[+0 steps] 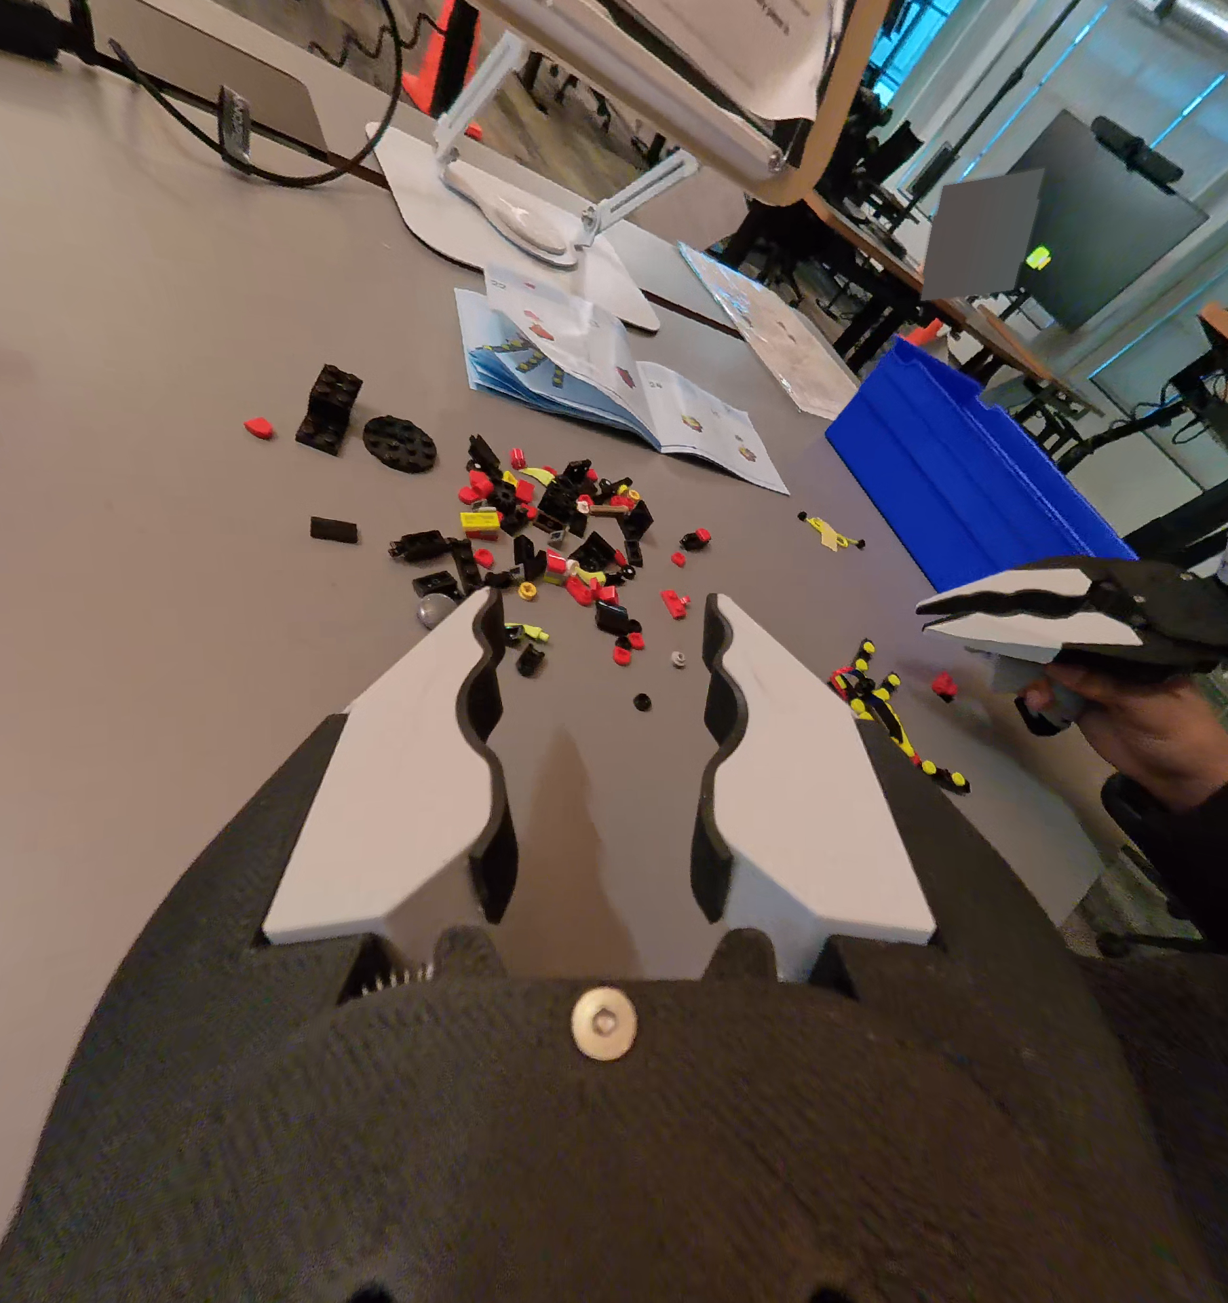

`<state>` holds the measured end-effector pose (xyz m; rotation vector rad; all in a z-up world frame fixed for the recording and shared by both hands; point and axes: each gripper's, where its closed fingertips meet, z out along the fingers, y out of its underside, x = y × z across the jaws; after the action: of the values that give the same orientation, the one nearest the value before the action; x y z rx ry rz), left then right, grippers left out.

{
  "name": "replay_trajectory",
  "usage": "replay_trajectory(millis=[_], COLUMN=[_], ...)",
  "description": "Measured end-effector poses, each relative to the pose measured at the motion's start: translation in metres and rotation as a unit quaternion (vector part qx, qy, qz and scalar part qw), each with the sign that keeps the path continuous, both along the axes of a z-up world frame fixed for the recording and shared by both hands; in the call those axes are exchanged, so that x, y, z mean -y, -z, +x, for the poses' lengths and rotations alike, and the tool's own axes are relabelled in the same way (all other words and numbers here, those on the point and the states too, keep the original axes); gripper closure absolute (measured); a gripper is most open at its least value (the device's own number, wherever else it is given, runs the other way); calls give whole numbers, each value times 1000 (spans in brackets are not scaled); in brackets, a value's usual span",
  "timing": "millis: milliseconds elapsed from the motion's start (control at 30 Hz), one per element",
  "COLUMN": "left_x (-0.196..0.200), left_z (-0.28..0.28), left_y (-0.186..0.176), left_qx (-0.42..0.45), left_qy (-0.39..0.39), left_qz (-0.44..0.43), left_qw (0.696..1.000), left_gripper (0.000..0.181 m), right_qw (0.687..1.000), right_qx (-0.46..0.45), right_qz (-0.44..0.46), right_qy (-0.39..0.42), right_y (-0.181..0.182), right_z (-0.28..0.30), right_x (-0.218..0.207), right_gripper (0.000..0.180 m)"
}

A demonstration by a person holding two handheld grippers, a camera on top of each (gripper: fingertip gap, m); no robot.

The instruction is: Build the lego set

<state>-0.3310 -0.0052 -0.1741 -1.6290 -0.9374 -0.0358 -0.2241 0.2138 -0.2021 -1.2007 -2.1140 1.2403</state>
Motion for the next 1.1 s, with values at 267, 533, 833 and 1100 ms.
replay_trajectory(millis=[267,533,833,1100], left_x=[-10,-34,-56,-63], left_z=[-11,-13,-21,-27], left_y=[17,35,37,44], left_qx=[38,45,59,26], left_qy=[7,39,51,69], left_qz=[-14,-65,-59,-100], left_qw=[999,996,995,992], left_gripper=[126,134,141,146], right_qw=[999,995,998,998], right_qx=[-12,-13,-26,-25], right_qz=[-2,-25,-62,-32], right_qy=[48,92,21,39], right_y=[-1,-1,-6,2], right_z=[-1,8,-5,-6], right_x=[-25,-46,-8,-23], right_gripper=[170,171,173,173])
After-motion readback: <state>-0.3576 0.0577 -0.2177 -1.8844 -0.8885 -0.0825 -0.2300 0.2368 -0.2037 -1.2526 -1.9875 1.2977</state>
